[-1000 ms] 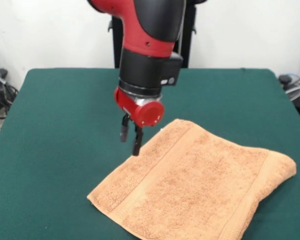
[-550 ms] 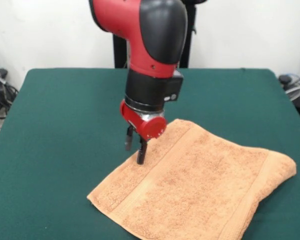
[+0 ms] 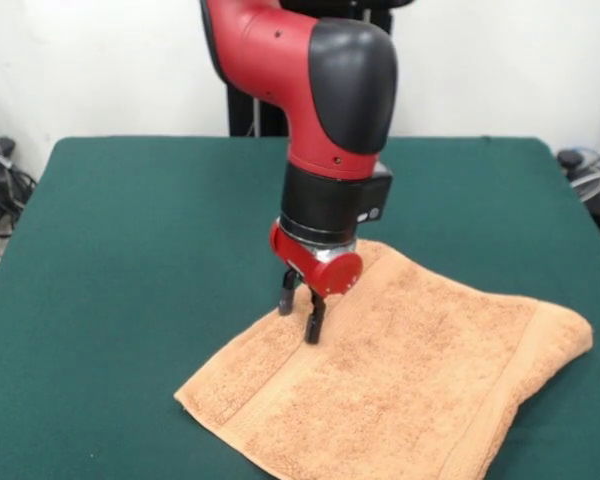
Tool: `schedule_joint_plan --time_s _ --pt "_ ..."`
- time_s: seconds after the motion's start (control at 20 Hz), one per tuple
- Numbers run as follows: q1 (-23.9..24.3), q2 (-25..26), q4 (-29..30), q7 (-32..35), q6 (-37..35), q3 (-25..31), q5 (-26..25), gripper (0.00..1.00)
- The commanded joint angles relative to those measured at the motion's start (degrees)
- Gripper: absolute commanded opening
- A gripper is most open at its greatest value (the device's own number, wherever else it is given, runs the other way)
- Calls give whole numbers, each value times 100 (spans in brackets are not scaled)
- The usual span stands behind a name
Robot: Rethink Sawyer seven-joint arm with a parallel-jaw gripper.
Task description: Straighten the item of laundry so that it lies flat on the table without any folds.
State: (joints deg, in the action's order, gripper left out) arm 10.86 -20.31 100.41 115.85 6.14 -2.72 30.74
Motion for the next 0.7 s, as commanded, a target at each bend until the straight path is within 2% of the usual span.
schedule_joint_plan --time_s 0.05,0.5,0.7 --pt "176 400 -46 1037 233 684 -318 100" --pt "572 582 114 735 340 312 -1021 100" --pt "947 489 252 507 131 197 -1479 100"
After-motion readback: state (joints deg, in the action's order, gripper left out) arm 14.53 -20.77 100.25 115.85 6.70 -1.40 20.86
